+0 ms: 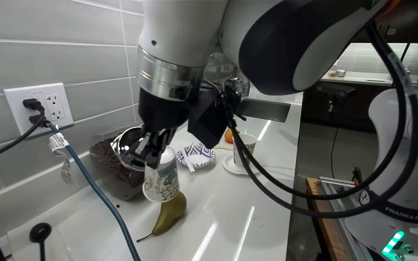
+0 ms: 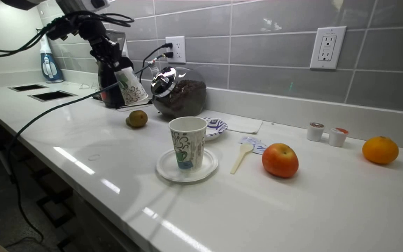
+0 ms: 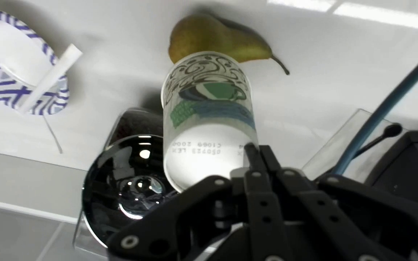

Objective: Pick up the coffee cup on the left and place it upright.

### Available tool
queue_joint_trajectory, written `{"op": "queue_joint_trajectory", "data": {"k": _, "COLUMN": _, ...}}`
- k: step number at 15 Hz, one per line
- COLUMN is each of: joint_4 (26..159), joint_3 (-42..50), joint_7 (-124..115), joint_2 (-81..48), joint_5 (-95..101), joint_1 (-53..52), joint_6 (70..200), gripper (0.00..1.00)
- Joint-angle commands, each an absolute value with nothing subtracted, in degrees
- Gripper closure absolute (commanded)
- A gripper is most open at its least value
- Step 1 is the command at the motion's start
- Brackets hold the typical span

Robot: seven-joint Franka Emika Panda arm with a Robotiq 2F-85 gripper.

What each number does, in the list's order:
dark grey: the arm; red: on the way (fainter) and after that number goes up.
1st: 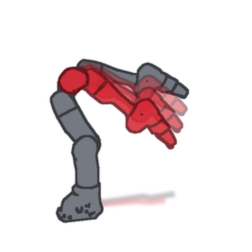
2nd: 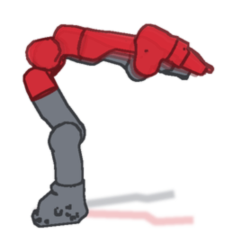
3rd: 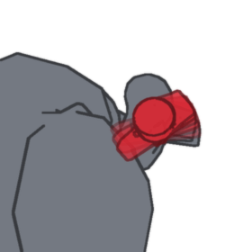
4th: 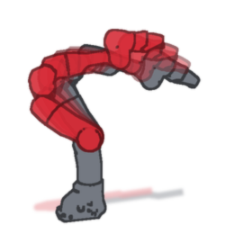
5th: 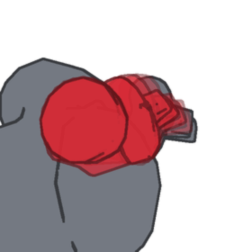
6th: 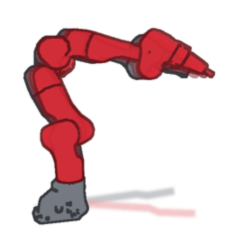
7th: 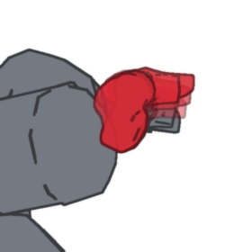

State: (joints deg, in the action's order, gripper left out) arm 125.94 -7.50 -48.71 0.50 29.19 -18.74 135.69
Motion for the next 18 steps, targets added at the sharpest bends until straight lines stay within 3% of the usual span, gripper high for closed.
{"op": "queue_joint_trajectory", "data": {"k": 1, "joint_4": 128.2, "joint_3": -11.6, "joint_7": -54.3, "joint_2": 5.4, "joint_5": 35.0, "joint_1": -17.2, "joint_6": 124.7, "gripper": 0.99}}
{"op": "queue_joint_trajectory", "data": {"k": 9, "joint_4": 125.6, "joint_3": -16.1, "joint_7": -53.7, "joint_2": 3.1, "joint_5": 35.3, "joint_1": -16.5, "joint_6": 98.3, "gripper": 0.99}}
{"op": "queue_joint_trajectory", "data": {"k": 18, "joint_4": 122.5, "joint_3": -12.7, "joint_7": -45.9, "joint_2": -7.3, "joint_5": 33.6, "joint_1": -13.6, "joint_6": 101.8, "gripper": 0.99}}
